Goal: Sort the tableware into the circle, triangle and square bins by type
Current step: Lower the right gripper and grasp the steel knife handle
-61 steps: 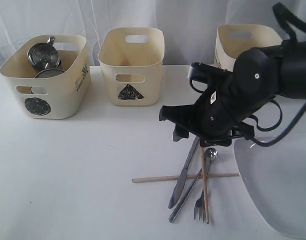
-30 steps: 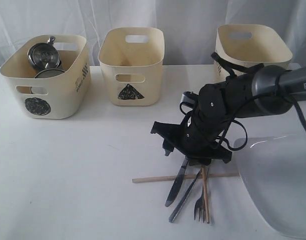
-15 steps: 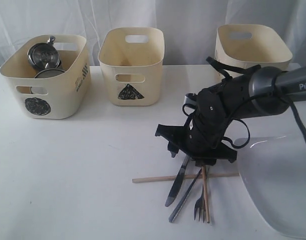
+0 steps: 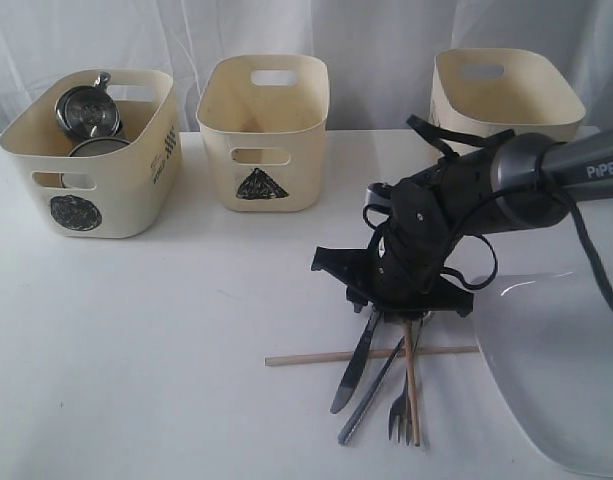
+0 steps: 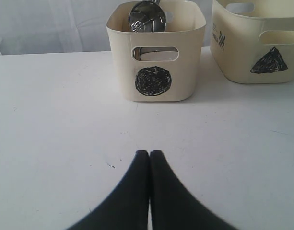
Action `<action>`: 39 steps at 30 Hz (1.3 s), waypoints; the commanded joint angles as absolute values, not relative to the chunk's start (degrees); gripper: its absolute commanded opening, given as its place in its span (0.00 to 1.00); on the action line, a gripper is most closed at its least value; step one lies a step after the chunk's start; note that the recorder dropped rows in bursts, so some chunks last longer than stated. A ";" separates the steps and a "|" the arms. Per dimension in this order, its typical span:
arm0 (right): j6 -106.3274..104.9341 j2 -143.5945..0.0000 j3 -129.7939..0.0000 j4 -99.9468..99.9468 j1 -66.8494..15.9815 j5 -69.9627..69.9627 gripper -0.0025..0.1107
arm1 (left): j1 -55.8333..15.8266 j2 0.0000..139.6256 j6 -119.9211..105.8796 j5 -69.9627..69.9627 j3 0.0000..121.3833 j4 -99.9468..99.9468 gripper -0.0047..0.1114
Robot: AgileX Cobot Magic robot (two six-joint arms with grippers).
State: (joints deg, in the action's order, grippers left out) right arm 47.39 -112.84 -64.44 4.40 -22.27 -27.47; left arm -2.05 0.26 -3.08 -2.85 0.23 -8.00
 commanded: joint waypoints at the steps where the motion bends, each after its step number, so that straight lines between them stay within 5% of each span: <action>1: 47.55 -115.50 -63.35 6.16 -22.28 -30.07 0.23 | -1.86 0.00 -2.79 -2.97 0.00 -8.55 0.04; 7: 46.28 -115.50 -63.35 6.17 -22.28 -29.50 0.02 | -1.86 0.00 -2.79 -2.97 0.00 -8.55 0.04; 39: 22.27 -107.54 -51.73 -19.28 -21.33 -9.33 0.02 | -1.86 0.00 -2.79 -2.97 0.00 -8.55 0.04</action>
